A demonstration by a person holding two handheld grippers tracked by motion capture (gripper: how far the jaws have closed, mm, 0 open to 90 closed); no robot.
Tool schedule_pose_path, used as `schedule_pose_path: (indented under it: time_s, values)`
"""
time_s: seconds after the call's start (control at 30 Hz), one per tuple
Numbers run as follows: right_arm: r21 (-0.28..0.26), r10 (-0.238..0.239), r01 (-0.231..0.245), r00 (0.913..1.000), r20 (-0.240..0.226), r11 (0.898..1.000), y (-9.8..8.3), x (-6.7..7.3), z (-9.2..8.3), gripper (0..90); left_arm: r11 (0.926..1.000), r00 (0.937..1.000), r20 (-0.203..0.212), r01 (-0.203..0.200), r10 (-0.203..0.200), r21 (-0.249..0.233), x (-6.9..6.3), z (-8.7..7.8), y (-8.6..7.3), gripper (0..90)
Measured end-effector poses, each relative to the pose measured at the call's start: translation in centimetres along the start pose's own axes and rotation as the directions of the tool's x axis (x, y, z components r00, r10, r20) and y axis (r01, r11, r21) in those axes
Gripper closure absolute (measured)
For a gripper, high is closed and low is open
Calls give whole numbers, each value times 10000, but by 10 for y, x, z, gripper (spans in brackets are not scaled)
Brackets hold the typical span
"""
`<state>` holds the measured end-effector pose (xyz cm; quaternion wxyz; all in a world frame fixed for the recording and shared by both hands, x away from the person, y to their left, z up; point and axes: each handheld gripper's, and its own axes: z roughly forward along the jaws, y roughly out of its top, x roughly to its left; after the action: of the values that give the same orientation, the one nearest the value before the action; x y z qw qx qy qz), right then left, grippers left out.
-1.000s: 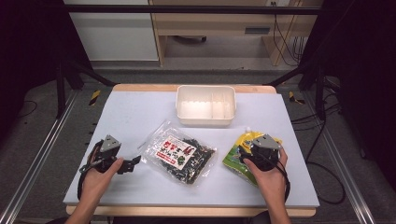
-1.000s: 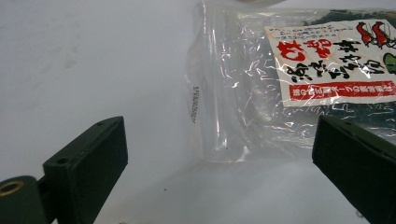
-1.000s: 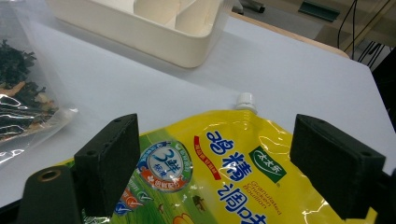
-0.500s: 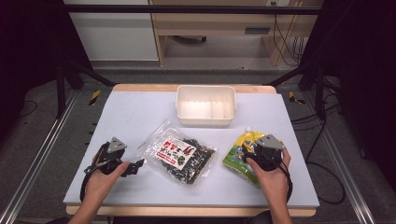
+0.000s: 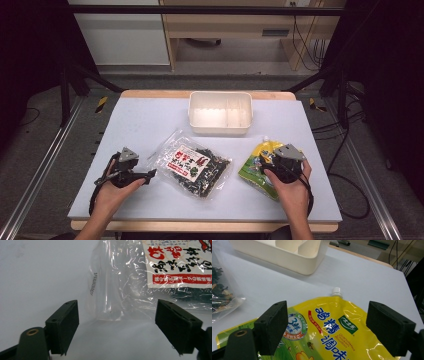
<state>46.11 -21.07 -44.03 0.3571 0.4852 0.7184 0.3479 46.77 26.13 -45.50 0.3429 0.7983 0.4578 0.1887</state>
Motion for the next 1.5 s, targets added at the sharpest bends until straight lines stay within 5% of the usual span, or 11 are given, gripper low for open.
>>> schedule_pose_path:
  time_s: [0.9,1.5]
  values:
    - [45,58,-58,10000,-42,10000,0,0,1,188,9959,9960,-347,834,-821,357,16,13,2,566]
    - [70,41,-41,10000,-49,10000,0,0,2,188,9958,9972,-83,748,-745,536,14,18,4,751]
